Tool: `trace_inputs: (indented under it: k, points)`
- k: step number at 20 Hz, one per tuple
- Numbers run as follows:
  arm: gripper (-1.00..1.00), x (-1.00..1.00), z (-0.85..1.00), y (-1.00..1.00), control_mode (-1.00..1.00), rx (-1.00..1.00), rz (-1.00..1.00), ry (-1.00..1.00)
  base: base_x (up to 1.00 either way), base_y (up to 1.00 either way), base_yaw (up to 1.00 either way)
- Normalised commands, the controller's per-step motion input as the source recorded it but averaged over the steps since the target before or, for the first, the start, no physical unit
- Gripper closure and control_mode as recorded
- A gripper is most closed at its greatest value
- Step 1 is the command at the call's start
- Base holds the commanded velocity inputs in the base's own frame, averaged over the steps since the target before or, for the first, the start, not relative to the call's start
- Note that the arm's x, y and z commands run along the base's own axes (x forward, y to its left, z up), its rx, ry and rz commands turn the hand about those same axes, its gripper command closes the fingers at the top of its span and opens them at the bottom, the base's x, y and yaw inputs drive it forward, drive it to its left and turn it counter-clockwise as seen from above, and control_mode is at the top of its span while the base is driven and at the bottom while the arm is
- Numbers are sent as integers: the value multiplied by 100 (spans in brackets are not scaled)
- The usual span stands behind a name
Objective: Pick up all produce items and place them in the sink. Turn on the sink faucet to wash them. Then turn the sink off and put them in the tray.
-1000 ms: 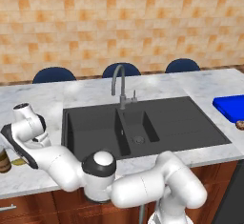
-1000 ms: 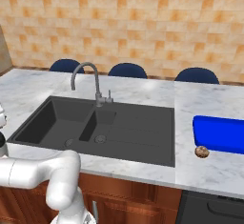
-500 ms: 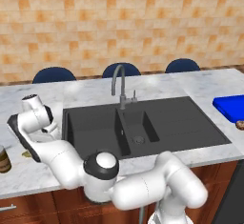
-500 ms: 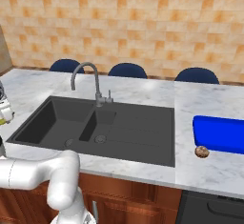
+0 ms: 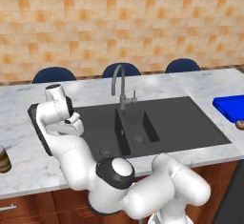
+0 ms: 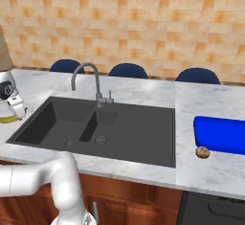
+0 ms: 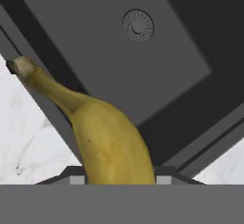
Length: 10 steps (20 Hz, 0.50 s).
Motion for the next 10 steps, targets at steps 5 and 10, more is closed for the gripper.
trace_inputs:
  k: [5, 10]
  points:
    - [100, -18, 29, -97, -100, 4, 0, -7, 0, 0, 0]
    - [100, -5, 7, -88, -100, 3, 0, -3, 0, 0, 0]
